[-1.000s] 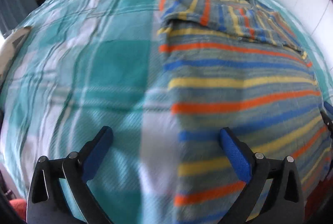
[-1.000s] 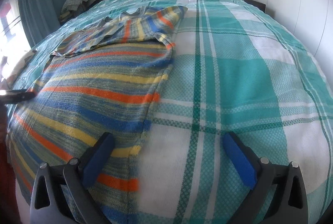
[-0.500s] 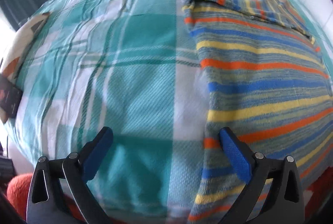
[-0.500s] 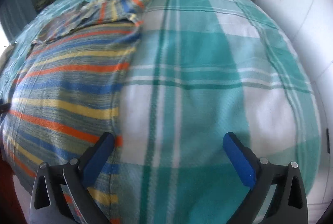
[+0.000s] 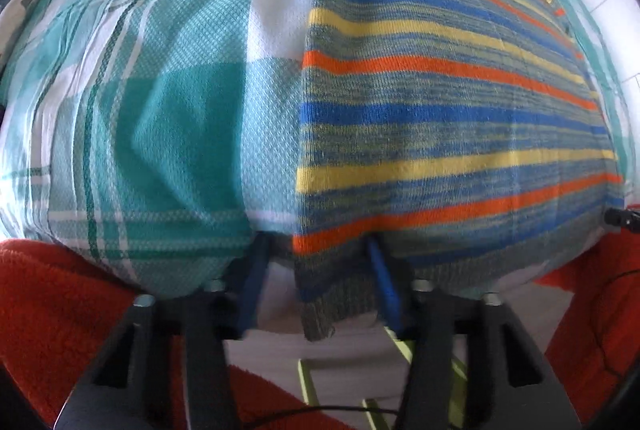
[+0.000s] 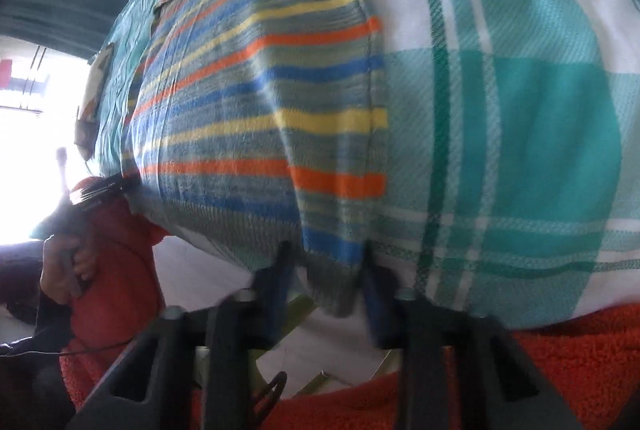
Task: Fold small clothes
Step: 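Grasp the hem with both grippers and fold it up onto the collar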
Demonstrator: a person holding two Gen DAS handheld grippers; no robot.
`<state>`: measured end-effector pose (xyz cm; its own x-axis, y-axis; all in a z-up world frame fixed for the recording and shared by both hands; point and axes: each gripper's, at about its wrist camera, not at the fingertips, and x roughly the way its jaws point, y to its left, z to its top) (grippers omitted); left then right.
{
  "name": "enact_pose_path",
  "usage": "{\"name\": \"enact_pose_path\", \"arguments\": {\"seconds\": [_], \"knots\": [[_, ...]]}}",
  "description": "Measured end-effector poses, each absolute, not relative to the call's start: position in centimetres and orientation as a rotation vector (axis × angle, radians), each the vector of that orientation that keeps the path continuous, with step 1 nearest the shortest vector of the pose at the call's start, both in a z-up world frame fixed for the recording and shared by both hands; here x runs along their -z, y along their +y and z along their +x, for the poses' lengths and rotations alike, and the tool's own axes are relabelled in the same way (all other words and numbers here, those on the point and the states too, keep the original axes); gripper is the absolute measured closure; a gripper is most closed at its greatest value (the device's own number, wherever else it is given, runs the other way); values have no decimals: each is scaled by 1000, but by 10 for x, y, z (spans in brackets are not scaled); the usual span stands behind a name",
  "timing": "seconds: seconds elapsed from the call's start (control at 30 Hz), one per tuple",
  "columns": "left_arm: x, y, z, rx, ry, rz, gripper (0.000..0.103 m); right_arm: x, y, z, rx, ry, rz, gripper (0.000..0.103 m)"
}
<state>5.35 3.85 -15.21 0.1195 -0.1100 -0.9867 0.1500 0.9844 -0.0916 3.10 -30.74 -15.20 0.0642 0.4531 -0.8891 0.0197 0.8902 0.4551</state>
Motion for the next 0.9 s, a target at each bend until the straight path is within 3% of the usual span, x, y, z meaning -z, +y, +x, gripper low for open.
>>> {"name": "enact_pose_path", "arguments": {"seconds": [0.03, 0.27, 0.37, 0.5, 0.53, 0.6, 0.63, 0.67, 0.7, 0.8, 0.9], "knots": [[152, 40, 51, 209, 1464, 3, 98, 150, -307, 30, -332, 1460, 411, 96], [106, 57, 69, 355, 1415, -301, 100, 105, -317, 39, -400, 1287, 568, 97], [76, 63, 126, 388, 1329, -407, 100, 80, -331, 73, -430, 1164, 644, 97], [39, 53, 233, 346, 1176, -354, 99, 52, -342, 162, -412, 1031, 611, 97], [32, 49, 268, 325, 1130, -345, 97, 47, -344, 198, -404, 990, 599, 97], [26, 51, 316, 220, 1015, -359, 78, 44, -357, 258, -387, 895, 673, 90], [29, 52, 333, 141, 994, -352, 45, 45, -360, 280, -376, 865, 700, 70], [38, 58, 337, 81, 1000, -360, 31, 49, -364, 304, -314, 846, 700, 35], [48, 61, 339, 27, 1014, -386, 32, 50, -365, 314, -230, 835, 676, 27], [73, 68, 307, 94, 1034, -416, 33, 54, -360, 314, -205, 826, 629, 27], [89, 46, 259, 144, 985, -249, 33, 64, -340, 280, -275, 844, 497, 27]]}}
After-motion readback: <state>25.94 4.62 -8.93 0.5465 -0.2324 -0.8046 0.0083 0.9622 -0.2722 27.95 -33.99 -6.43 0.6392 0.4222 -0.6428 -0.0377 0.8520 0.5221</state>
